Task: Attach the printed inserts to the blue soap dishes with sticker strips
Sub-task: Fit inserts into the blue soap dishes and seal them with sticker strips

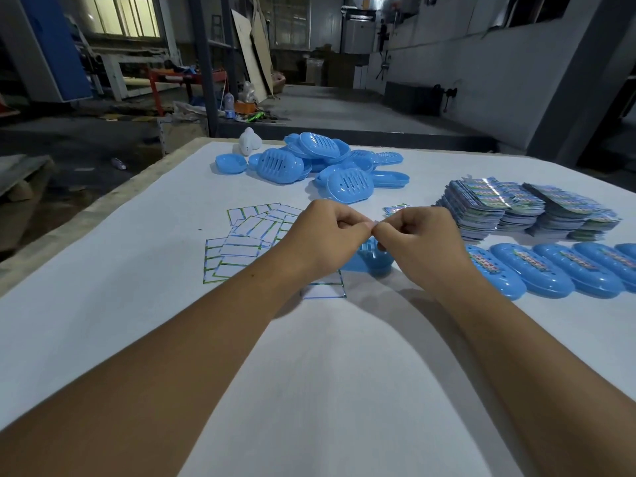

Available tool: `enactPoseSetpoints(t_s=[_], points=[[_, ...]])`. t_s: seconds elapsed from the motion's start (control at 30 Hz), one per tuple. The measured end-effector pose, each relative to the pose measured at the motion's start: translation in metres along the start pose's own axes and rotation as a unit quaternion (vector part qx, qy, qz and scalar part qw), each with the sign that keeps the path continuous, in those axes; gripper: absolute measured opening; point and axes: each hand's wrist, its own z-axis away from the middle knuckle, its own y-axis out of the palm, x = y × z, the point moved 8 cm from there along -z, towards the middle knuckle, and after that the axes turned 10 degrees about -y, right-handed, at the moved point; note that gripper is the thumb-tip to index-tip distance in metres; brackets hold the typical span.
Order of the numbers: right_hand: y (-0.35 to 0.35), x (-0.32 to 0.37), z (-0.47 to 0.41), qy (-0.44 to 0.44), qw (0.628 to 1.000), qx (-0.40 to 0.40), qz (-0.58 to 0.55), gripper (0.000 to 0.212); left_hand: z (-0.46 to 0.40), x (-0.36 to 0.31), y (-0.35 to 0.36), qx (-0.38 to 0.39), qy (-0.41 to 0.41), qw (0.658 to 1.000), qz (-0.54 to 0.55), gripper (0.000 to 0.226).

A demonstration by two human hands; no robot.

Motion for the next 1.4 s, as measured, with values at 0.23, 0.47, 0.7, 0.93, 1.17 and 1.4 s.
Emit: enactPoseSetpoints(t_s=[0.23, 0.47, 0.7, 0.93, 1.17, 1.4], points=[[0.009, 0.006, -0.001, -0.041, 0.999, 0.032, -0.012, 0.021, -0.001, 0.005, -0.013, -0.064, -0.004, 0.997, 0.032, 0.013], [0.000, -0.011, -0.004, 0.027, 1.000, -0.003, 0.013, 0.028, -0.002, 0.007, -0.013, -0.043, -0.028, 0.995, 0.086, 0.016], [-0.003, -0.016, -0.005, 0.066, 0.998, -0.008, -0.004, 0.024, -0.005, 0.013, -0.011, -0.035, -0.072, 0.989, 0.123, 0.017], [-0.001, -0.022, -0.001, 0.121, 0.989, -0.012, -0.083, 0.021, -0.011, 0.022, -0.009, -0.020, -0.108, 0.983, 0.149, 0.011], [-0.002, -0.021, -0.002, 0.116, 0.987, -0.014, -0.113, 0.023, -0.015, 0.027, -0.012, -0.029, -0.116, 0.981, 0.154, 0.018], [0.003, -0.029, -0.001, 0.107, 0.993, 0.001, -0.044, 0.039, -0.016, 0.036, -0.016, -0.080, -0.094, 0.992, 0.010, 0.019]])
